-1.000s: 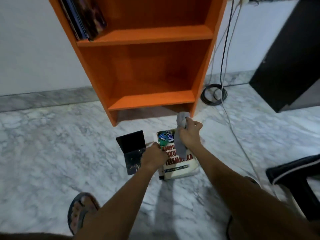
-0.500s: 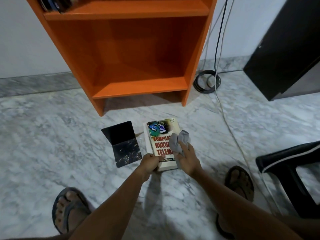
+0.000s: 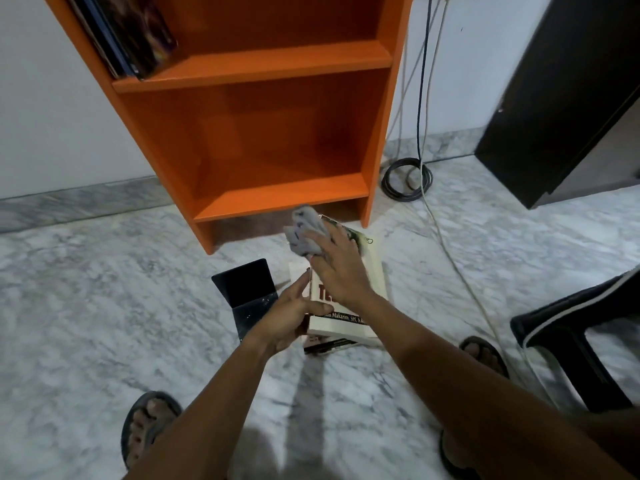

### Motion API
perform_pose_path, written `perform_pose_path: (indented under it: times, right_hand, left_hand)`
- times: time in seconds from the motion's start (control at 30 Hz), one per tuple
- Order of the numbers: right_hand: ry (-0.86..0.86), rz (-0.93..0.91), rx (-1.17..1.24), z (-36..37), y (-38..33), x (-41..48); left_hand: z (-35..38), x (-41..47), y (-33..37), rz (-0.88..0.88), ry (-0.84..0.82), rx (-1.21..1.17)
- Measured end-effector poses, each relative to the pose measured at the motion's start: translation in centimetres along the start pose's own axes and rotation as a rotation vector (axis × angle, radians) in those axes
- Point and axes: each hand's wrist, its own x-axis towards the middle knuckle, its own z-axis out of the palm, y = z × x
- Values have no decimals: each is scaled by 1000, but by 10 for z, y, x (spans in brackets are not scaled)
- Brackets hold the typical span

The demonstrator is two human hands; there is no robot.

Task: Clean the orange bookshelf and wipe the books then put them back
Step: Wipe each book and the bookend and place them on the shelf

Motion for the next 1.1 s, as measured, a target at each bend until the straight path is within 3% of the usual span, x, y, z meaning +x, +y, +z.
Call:
perform_pose_path:
  times: [0.07, 0.13, 0.23, 0.37, 0.43, 0.57, 0.7, 0.8, 0.9, 0.93, 1.03, 1.1]
  right_hand:
    - [192, 46, 71, -11, -12, 17]
    - [311, 216, 105, -24, -15, 29]
    - [334, 491, 105, -43, 7, 31]
    - [357, 611, 245, -51, 26, 27]
    - [386, 625, 115, -53, 9, 28]
    - [306, 271, 21, -52, -40, 14]
    - [29, -148, 63, -24, -67, -23]
    - [-19, -255, 128, -7, -65, -49]
    - [193, -157, 162, -20, -49, -59]
    - [234, -45, 203, -25, -43, -57]
    - [271, 523, 749, -47, -34, -33]
    - [119, 573, 1179, -62, -33, -20]
  left_hand:
    - [4, -11, 11, 30, -40, -10]
    - [7, -19, 19, 63, -96, -8]
    - [9, -31, 35, 107, -108, 46]
    - [5, -38, 45, 115, -142, 99]
    - [5, -38, 43, 115, -130, 113]
    - [9, -34, 44, 142, -95, 51]
    - [-1, -31, 50, 172, 63, -74]
    - [-11, -33, 54, 210, 143, -103]
    - [-22, -36, 65, 238, 151, -158]
    - [-25, -37, 69, 236, 156, -152]
    - [-31, -38, 75, 226, 117, -266]
    - [-30, -41, 81, 242, 75, -378]
